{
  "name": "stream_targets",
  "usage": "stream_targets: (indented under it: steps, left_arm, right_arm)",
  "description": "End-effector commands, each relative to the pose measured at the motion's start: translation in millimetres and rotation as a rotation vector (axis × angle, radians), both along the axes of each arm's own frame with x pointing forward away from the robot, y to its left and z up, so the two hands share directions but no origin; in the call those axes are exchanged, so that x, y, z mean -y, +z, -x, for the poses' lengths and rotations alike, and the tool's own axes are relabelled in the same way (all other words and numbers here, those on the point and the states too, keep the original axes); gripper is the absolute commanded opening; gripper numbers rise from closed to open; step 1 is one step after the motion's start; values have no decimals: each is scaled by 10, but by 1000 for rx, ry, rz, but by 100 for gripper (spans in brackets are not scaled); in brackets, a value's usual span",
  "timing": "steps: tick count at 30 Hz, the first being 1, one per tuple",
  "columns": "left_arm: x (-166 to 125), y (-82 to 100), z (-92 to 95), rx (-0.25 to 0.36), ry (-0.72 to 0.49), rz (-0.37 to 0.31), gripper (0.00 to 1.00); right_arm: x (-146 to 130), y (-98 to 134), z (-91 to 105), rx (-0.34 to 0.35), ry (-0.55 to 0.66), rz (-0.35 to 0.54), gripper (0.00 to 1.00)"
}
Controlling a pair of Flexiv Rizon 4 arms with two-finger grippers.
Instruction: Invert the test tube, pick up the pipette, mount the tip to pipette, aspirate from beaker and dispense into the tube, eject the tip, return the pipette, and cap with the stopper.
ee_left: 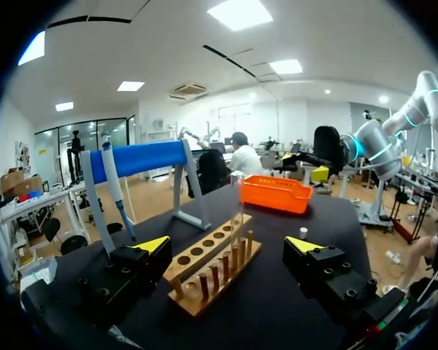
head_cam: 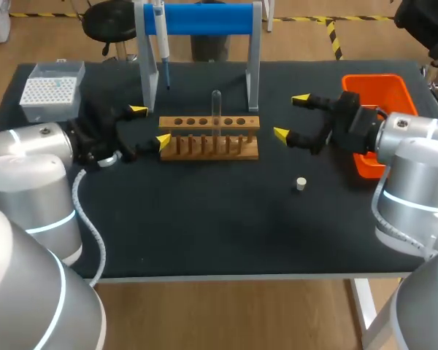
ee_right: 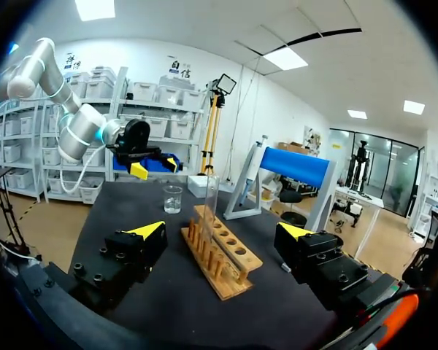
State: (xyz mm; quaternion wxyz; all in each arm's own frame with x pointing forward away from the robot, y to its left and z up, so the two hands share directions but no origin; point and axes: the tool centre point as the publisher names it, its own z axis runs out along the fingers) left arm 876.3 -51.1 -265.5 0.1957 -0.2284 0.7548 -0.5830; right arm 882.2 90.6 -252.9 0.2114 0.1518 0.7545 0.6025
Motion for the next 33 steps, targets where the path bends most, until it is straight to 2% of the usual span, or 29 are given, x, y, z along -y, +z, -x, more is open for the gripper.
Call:
stream_targets:
  steps: [1, 15, 18, 26, 33]
  left_arm:
    - [-32, -15, 20, 33, -1, 45, 100]
    - [-32, -15, 20, 33, -1, 45, 100]
    - [-32, -15, 20, 33, -1, 45, 100]
    - [-32, -15, 20, 33, -1, 45, 100]
    - [-32, -15, 20, 33, -1, 45, 100]
  right_arm:
    - [-13, -7, 8, 2, -6, 0, 100]
    - [-13, -7, 8, 2, -6, 0, 100]
    - [-45, -2, -53, -16, 34, -16, 100]
    - [-278, -36, -140, -18, 247, -53, 100]
    - [-482, -50, -274, -51, 447, -134, 100]
